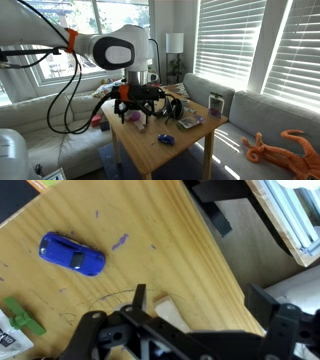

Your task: Stack up the blocks on the table

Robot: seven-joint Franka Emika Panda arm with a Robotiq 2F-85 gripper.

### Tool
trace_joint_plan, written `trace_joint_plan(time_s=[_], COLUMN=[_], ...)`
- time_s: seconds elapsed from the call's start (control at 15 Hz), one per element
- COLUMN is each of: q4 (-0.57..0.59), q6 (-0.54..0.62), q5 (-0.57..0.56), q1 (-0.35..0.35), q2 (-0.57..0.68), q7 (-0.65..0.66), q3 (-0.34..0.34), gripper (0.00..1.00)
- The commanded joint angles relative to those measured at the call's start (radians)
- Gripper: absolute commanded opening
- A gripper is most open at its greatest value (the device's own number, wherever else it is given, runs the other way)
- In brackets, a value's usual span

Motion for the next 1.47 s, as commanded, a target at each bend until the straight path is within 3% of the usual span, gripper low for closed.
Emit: trace_joint_plan(time_s=[0.0,0.47,0.53,0.6,1.13,1.27,1.4], q4=[-0.077,-0.181,-0.189,-0.196,-0.202,-0.194,-0.158], q6=[0.145,0.355,0.370,0.380,0.394,0.359,0.241], q5=[-0.057,0.025,0.035,0.043,0.072,0.077,0.077], q1=[-0.006,0.039,0.043,0.045,0.041,0.040,0.032], q2=[-0.003,0.015,0.017,0.020,0.019,-0.003,-0.033], q7=[-0.099,-0.207,-0.221,-0.226,-0.271,-0.246,-0.196], q3=[0.012,0.012,0.011,0.012,0.014,0.032,0.059], gripper=[1.00,0.98,0.91,0.73,0.16,0.04,0.07])
